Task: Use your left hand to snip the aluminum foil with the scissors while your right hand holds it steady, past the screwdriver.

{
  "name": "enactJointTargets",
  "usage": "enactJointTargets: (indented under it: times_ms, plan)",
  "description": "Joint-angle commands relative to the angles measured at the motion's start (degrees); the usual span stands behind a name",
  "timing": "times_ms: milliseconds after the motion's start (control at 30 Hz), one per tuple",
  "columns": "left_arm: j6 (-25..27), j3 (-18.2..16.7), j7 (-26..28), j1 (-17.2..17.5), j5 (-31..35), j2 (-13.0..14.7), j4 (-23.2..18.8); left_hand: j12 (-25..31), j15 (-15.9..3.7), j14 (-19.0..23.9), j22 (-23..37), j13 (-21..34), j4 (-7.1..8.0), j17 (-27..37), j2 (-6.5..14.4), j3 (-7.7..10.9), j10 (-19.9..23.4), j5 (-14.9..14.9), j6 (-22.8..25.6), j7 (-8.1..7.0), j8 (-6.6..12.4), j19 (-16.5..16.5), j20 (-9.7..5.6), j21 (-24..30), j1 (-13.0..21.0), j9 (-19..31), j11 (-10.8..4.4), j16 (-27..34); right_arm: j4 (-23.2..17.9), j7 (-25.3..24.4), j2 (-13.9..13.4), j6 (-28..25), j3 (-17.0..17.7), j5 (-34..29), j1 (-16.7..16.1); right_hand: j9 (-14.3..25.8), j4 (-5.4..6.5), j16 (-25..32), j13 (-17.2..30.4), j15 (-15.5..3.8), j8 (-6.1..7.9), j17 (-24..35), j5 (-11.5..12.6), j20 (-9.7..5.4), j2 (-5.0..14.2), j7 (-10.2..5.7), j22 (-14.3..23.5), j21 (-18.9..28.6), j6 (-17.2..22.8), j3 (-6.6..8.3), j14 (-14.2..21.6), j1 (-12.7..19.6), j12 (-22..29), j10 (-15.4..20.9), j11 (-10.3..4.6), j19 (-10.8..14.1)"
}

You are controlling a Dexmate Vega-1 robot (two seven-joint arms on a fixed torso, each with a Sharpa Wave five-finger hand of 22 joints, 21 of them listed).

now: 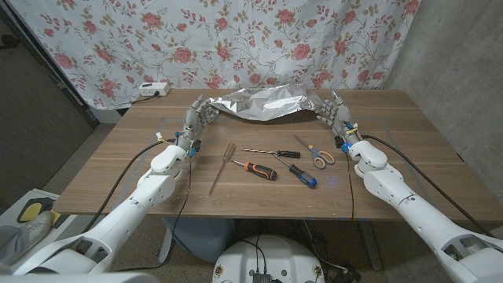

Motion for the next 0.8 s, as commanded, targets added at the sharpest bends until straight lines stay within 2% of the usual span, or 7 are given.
enactJointTargets:
  times_ms: [33, 267, 433, 533, 633, 700, 800]
  plan:
    - [-1.6, -0.3, -1.3, 0.7, -0.1, 0.4, 0.0, 0.3, -0.12, -0.6, 0.3, 0.1, -0.21, 0.3, 0.0, 0.22, -0.1, 0.2, 0.4, -0.12, 0.25, -0.3, 0.22, -0.2, 0.5, 0.1, -0.43, 0.2, -5.8, -5.3, -1.9, -1.4, 0.8, -2.3, -3.0, 0.0, -0.21, 0.6, 0.2, -0.20, 0.70, 0.0, 0.2, -0.30, 0.09, 0.84, 0.1, -0.3, 0.8, 0.24, 0.7, 0.9, 0.6, 1.3, 0.05, 0.2]
    - [-1.9, -0.3, 0.0, 1.6, 1.0, 1.0, -1.5, 0.3, -0.10, -0.6, 0.3, 0.1, -0.26, 0.3, 0.0, 0.17, -0.1, 0.2, 0.4, -0.16, 0.25, -0.3, 0.23, -0.3, 0.6, 0.1, -0.52, 0.2, -8.0, -7.8, -3.5, -2.0, 0.8, -5.1, -3.9, -0.2, -0.68, 0.9, 0.2, -0.54, 1.16, 0.0, 0.1, -0.59, 0.37, 1.08, 0.1, -0.6, 2.2, 0.50, 1.9, 2.2, 1.0, 3.1, 0.13, 1.8]
    - [-0.1, 0.4, 0.5, 2.0, 3.0, 3.2, -3.6, 0.3, -0.19, -0.8, 0.3, 0.1, -0.30, 0.3, 0.0, 0.07, -0.3, 0.2, 0.2, -0.14, 0.15, -0.3, 0.17, -0.4, 0.5, 0.1, -0.45, 0.1, -9.1, -7.8, -4.7, -2.3, 0.9, -6.3, -4.2, -0.3, -0.89, 1.1, 0.3, -0.72, 1.38, 0.0, 0.0, -0.73, 0.47, 1.07, 0.1, -0.7, 3.0, 0.61, 2.6, 2.9, 1.1, 3.9, -0.16, 2.7]
    - [-1.2, 0.5, 1.1, 2.7, 3.2, 2.6, -3.8, 0.3, -0.22, -0.9, 0.3, 0.1, -0.31, 0.3, -0.1, 0.00, -0.3, 0.1, 0.1, -0.12, 0.09, -0.3, 0.17, -0.4, 0.5, 0.1, -0.44, 0.1, -10.9, -8.8, -5.9, -2.8, 1.2, -7.2, -5.4, -0.3, -0.98, 1.1, 0.3, -0.74, 1.39, 0.0, 0.0, -0.69, 0.51, 1.09, 0.1, -0.8, 3.1, 0.67, 2.7, 3.2, 1.2, 4.3, -0.24, 2.8]
    - [-2.5, 0.9, 2.1, 2.9, 4.3, 1.8, -3.3, 0.2, -0.26, -1.0, 0.3, 0.1, -0.31, 0.3, -0.1, -0.04, -0.4, 0.1, 0.1, -0.11, 0.11, -0.3, 0.18, -0.4, 0.5, 0.1, -0.48, 0.1, -11.1, -4.7, -7.8, -3.5, 1.0, -6.0, -5.1, -0.3, -1.19, 0.9, 0.4, -0.69, 1.11, 0.0, -0.1, -0.73, 0.81, 1.31, 0.1, -1.3, 2.6, 0.92, 2.3, 4.0, 1.0, 4.3, -0.06, 2.7]
    - [-2.9, 0.9, 2.0, 2.8, 3.8, 1.0, -2.7, 0.2, -0.28, -1.0, 0.3, 0.1, -0.32, 0.3, -0.1, -0.07, -0.4, 0.1, 0.2, -0.16, 0.12, -0.4, 0.21, -0.4, 0.5, 0.1, -0.51, 0.1, -13.1, -6.9, -9.3, -5.1, 0.7, -8.8, -5.3, -0.4, -1.34, 0.4, 0.4, -0.50, 0.72, -0.1, -0.1, -0.56, 1.28, 1.59, 0.1, -2.0, 1.8, 1.24, 1.5, 5.0, 0.4, 3.2, 0.06, 2.4]
    - [-2.6, 0.9, 2.2, 2.7, 3.4, 0.7, -3.0, 0.2, -0.27, -1.0, 0.3, 0.1, -0.33, 0.3, -0.1, -0.11, -0.4, 0.1, 0.2, -0.13, 0.11, -0.4, 0.17, -0.4, 0.5, 0.1, -0.50, 0.1, -13.7, -6.9, -9.3, -5.2, 1.0, -8.6, -5.6, -0.4, -1.38, 0.4, 0.4, -0.63, 0.62, -0.1, -0.2, -0.59, 1.41, 1.52, 0.1, -2.2, 1.6, 1.33, 1.4, 5.3, 0.4, 3.2, 0.01, 2.3]
